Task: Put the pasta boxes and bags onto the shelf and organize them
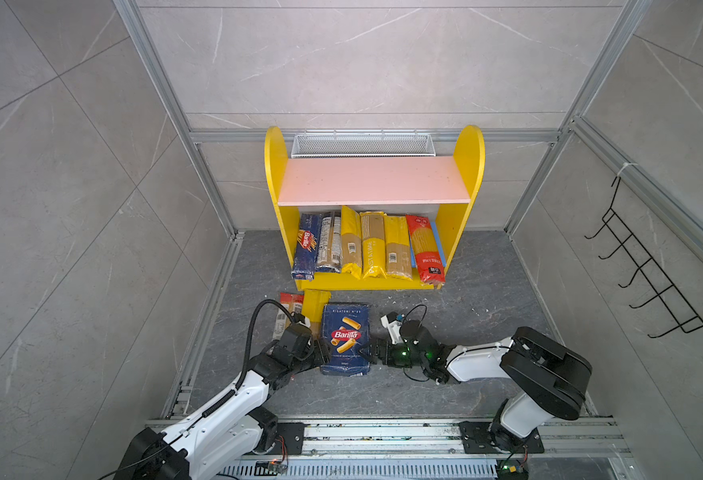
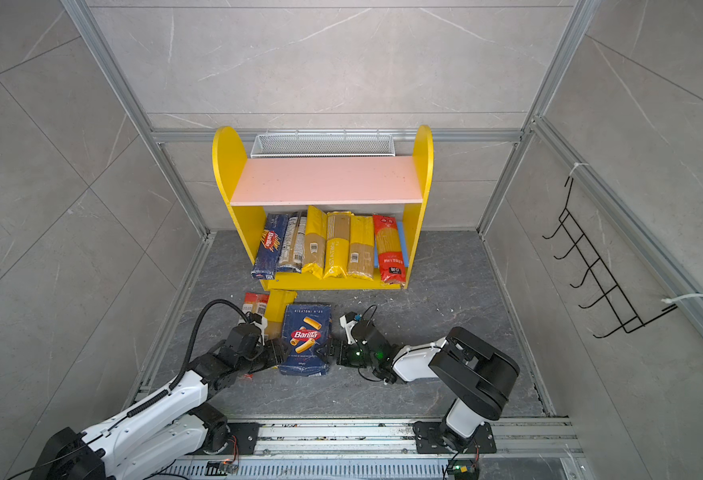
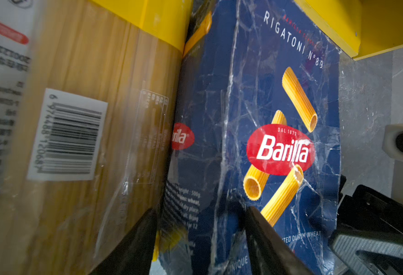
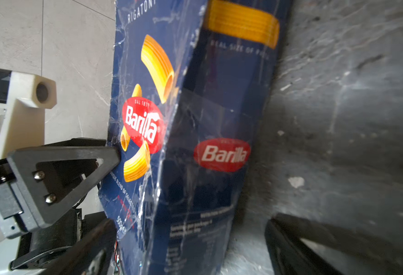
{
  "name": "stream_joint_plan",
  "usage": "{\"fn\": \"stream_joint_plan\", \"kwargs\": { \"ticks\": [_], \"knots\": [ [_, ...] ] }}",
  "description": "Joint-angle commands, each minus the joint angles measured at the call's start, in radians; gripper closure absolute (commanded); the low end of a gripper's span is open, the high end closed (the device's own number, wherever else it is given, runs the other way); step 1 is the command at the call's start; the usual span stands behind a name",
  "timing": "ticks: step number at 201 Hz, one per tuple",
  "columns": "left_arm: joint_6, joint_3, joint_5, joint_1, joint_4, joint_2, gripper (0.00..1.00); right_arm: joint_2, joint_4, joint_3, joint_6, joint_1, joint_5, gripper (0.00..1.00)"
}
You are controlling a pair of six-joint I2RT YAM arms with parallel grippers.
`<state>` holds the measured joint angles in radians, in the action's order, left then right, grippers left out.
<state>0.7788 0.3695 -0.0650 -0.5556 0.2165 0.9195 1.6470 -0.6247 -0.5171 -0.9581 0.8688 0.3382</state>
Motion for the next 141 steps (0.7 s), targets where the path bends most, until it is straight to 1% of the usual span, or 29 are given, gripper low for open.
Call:
{"fn": "stream_joint_plan", "kwargs": {
  "ticks": [1,64,99,120,141],
  "knots": [
    [0.003,-0.015,-0.036,0.003,-0.055,0.037,0.41,0.059,0.059,0.000,-0.016,-0.001,0.036,0.00],
    [0.008,-0.020,-0.121,0.004,-0.189,0.109,0.45,0.145,-0.001,-0.010,-0.035,0.000,0.080,0.00],
    [0.009,-0.021,-0.158,0.003,-0.230,0.114,0.48,0.155,0.000,-0.027,-0.030,0.000,0.091,0.00],
    [0.010,-0.023,-0.188,0.003,-0.260,0.117,0.54,0.157,0.005,-0.035,-0.027,-0.001,0.093,0.01],
    [0.019,-0.031,-0.224,0.003,-0.304,0.126,0.54,0.162,0.004,-0.038,-0.025,-0.001,0.091,0.00]
  ]
}}
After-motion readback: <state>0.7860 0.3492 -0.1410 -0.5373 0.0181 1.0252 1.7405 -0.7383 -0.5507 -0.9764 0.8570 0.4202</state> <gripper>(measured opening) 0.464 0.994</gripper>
